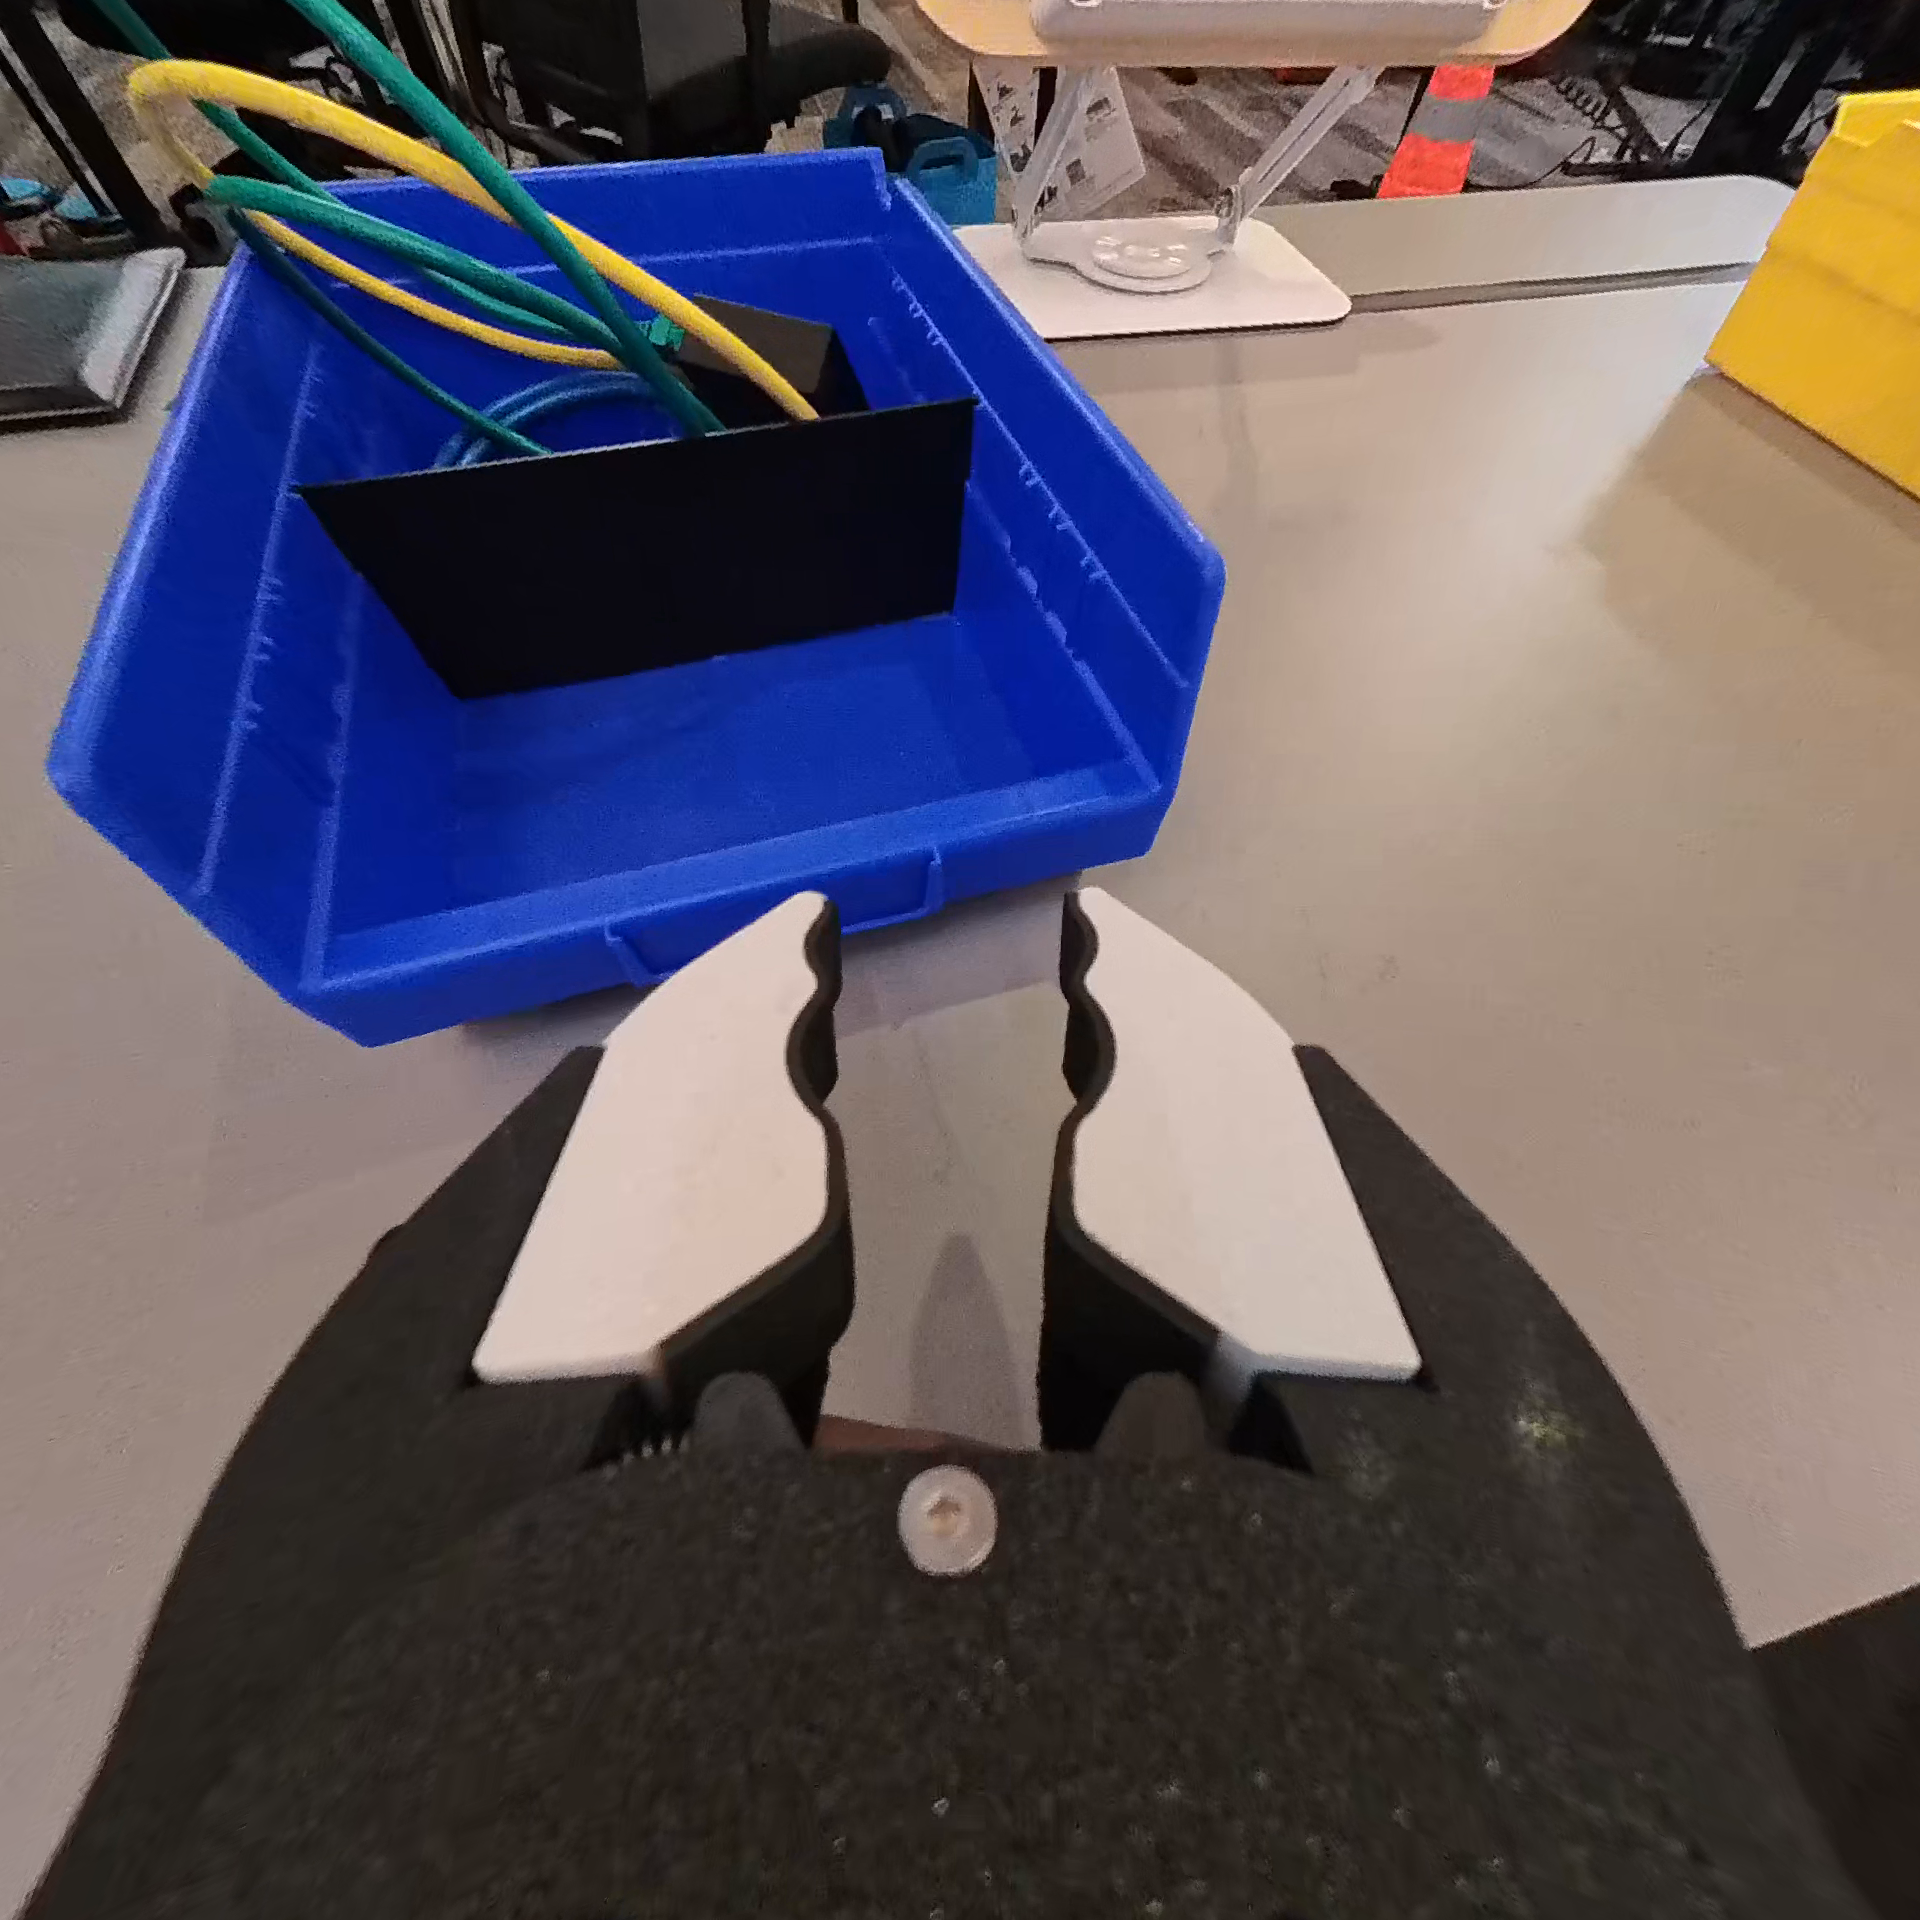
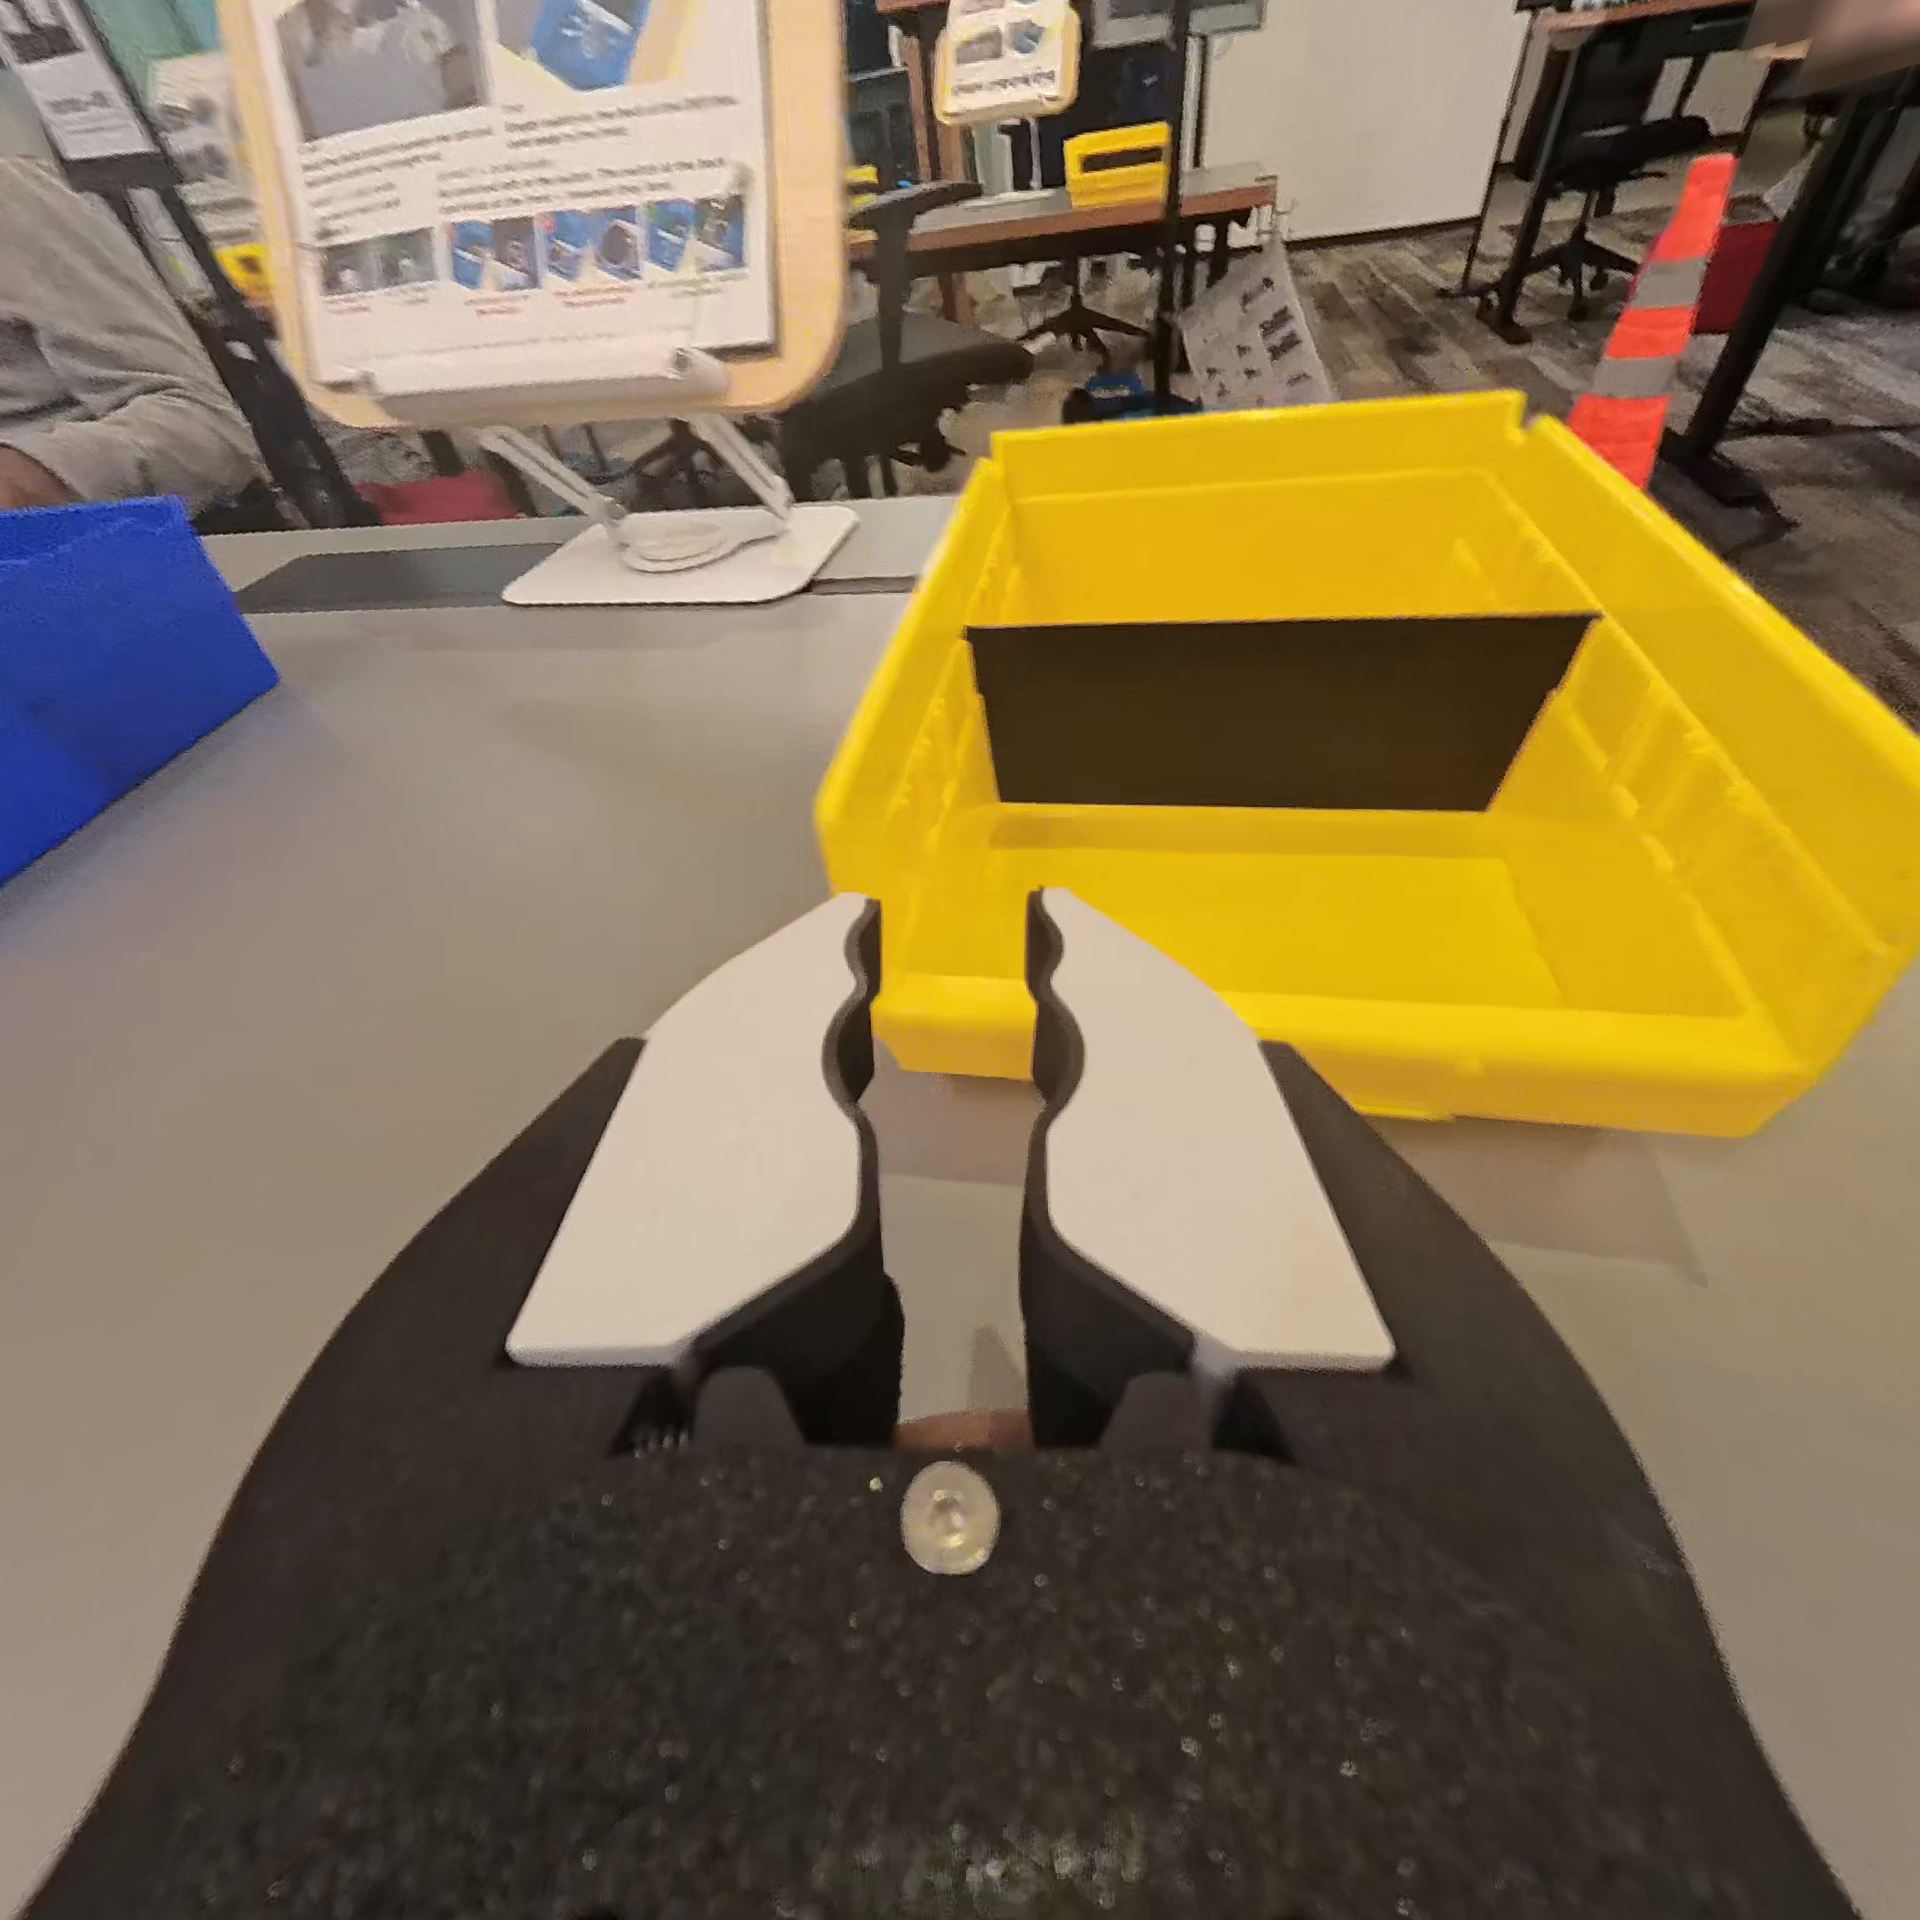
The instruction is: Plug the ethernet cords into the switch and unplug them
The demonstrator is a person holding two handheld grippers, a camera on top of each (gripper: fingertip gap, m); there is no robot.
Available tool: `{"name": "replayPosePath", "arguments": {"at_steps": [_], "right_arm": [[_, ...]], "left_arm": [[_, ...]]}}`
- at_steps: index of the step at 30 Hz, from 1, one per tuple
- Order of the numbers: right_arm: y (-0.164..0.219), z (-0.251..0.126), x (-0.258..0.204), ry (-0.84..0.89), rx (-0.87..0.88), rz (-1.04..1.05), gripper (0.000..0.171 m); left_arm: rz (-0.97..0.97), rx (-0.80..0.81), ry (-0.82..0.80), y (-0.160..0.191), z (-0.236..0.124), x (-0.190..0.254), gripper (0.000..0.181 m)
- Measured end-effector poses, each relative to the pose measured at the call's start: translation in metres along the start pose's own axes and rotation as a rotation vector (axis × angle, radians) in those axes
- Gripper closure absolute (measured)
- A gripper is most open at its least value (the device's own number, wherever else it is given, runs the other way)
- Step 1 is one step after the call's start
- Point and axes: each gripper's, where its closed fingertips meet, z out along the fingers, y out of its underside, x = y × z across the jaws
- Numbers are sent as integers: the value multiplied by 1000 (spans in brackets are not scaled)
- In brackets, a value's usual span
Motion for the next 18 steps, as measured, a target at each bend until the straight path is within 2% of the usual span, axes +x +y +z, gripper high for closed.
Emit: {"name": "replayPosePath", "arguments": {"at_steps": [2, 5, 9, 12, 15, 17, 18], "right_arm": [[-6, 1, -24, -53, 23, -37, 145], [-1, 7, -72, -173, 2, -94, 143], [24, 6, -142, -365, -71, -129, 141], [37, 3, -174, -447, -105, -157, 140], [36, -3, -189, -539, -111, -64, 135], [35, -4, -188, -565, -120, -5, 134], [36, -4, -186, -568, -124, 17, 133]], "left_arm": [[20, 0, 8, 0, 0, 1, 141], [181, 12, 39, -6, -1, 7, 142], [414, 23, 266, -21, -4, 41, 141], [541, 133, 293, -60, -3, 47, 142], [707, 197, 293, -101, 10, 48, 144], [809, 159, 298, -118, 27, 44, 144], [861, 91, 295, -122, 39, 39, 146]]}}
